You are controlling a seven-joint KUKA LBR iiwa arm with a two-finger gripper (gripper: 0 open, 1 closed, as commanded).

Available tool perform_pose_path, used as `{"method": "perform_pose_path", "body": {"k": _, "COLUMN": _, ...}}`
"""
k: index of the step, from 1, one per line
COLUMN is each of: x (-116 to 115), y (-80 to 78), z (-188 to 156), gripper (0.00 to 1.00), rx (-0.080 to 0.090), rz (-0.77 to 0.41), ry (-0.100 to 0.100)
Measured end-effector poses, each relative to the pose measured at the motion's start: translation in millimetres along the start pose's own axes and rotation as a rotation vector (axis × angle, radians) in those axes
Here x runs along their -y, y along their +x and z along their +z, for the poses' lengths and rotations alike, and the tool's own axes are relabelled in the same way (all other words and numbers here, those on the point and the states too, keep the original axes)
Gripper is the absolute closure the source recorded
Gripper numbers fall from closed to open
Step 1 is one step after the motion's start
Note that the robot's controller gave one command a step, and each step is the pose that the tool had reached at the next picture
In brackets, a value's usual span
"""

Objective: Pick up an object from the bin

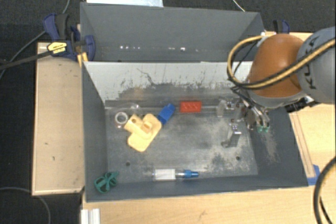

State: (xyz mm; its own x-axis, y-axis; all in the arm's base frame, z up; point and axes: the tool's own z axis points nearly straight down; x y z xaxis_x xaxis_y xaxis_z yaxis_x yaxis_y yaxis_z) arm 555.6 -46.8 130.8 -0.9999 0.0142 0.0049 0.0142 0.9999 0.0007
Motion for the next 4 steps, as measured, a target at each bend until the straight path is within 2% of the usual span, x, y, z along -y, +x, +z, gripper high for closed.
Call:
{"method": "perform_pose_path", "body": {"k": 1, "x": 0, "y": -1.8, "z": -5, "gripper": 0.0, "rx": 0.008, "rz": -0.002, "ry": 0.001}}
{"method": "perform_pose_path", "body": {"k": 2, "x": -58, "y": -9.7, "z": 63, "gripper": 0.0, "rx": -0.002, "rz": 0.107, "ry": -0.002}}
{"method": "perform_pose_path", "body": {"k": 3, "x": -121, "y": -19.5, "z": -17, "gripper": 0.0, "rx": 0.018, "rz": 0.152, "ry": -0.004}}
{"method": "perform_pose_path", "body": {"k": 4, "x": -114, "y": -34.2, "z": 44, "gripper": 0.0, "rx": -0.005, "rz": 0.133, "ry": -0.001}}
